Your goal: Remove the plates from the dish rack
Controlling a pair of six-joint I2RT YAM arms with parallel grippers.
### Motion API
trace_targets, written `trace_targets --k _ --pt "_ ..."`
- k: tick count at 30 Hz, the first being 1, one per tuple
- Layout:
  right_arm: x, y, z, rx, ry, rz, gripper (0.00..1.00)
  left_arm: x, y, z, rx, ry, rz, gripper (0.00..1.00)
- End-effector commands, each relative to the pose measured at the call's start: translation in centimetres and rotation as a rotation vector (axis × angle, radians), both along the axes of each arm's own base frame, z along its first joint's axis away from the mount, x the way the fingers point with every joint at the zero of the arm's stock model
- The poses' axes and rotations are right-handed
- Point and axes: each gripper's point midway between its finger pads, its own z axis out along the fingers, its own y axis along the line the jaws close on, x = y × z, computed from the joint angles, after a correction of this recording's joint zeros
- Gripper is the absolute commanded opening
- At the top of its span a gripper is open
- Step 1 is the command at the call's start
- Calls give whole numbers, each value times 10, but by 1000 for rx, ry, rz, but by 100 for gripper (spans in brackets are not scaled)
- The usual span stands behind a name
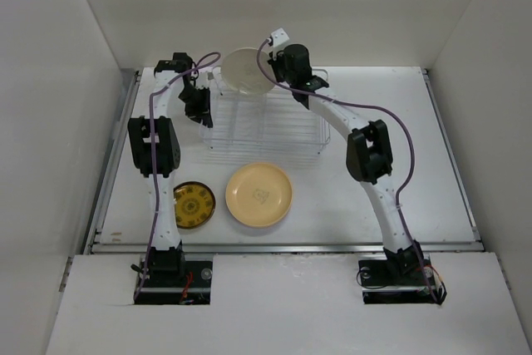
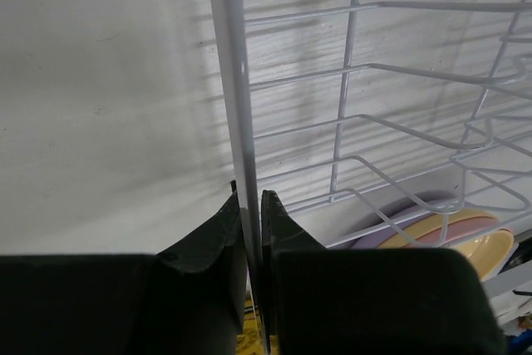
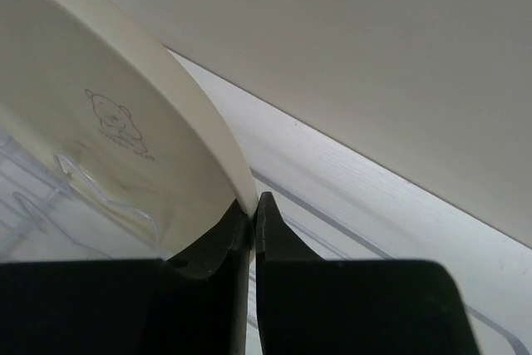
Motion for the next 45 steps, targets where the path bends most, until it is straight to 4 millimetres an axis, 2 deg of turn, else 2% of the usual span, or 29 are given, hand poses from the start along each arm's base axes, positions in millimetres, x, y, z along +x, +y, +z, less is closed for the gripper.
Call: trace_targets --k 1,2,3,5,6,9,13,14,17,20,23,25,26,28,29,30,31,32,33,34,35,36,37,38,39,40,42,43,45 --pt "-9 -8 123 202 -214 -61 0 -9 -17 6 -147 98 92 0" --pt "-13 -16 144 226 -238 -89 0 -10 -19 8 -159 100 104 0" --pt "-15 -21 155 255 -246 -116 0 -10 -21 4 -172 107 113 0" --pt "-19 -34 165 266 -253 -172 0 -7 -25 11 -223 111 148 0" --pt "-26 -39 181 287 -268 -180 0 -7 -27 9 -234 117 156 0" --pt "-41 -48 193 306 -275 -190 0 -4 -27 14 -239 107 172 0" --pt "-43 -57 181 332 -252 -240 0 -6 -27 11 -238 116 174 0" --pt "-42 -59 183 337 -260 -255 0 -6 -27 11 -238 116 174 0" --pt "-34 -58 167 329 -253 -276 0 -9 -31 18 -238 107 163 0" --pt "-33 -61 169 361 -239 -306 0 -5 -33 20 -219 76 162 0" --pt "-50 -60 191 360 -187 -262 0 -1 -39 25 -229 55 148 0" --pt "-65 -53 193 369 -117 -204 0 5 -35 27 -209 20 139 0" --pt "-83 -49 193 345 -54 -120 0 7 -32 27 -191 1 128 0" --pt "-109 -41 185 339 26 -2 0 14 -25 30 -146 -42 116 0" --pt "-133 -27 152 311 139 114 0 12 -23 29 -133 -38 110 0" --pt "-158 -27 167 324 144 183 0 15 -20 30 -117 -58 92 0" --pt "-174 -24 163 325 172 239 0 15 -20 27 -84 -66 79 0" --pt "-190 -22 152 319 219 284 0 17 -17 29 -66 -80 73 0" --pt "-214 -18 120 305 320 351 0 16 -19 28 -52 -86 57 0" --pt "-232 -22 124 308 336 382 0 17 -18 32 -49 -104 40 0" --pt "-245 -24 114 303 378 403 0 15 -24 32 -49 -104 28 0" --pt "-267 -24 87 282 484 424 0 17 -24 39 -49 -127 19 3" --pt "-281 -28 85 279 511 434 0 15 -24 39 -48 -118 19 10" --pt "-295 -27 78 273 550 455 0 15 -24 39 -48 -118 19 26" --pt "-305 -30 70 262 581 466 0 15 -25 46 -58 -131 16 29" --pt "-326 -27 50 239 660 484 0 15 -25 50 -58 -140 16 32" --pt "-344 -27 32 213 730 488 0 14 -27 56 -71 -146 21 38" --pt "-353 -29 7 164 796 449 0 14 -27 62 -73 -160 20 38" --pt "-353 -34 -17 141 854 363 1 13 -29 69 -84 -173 17 40"
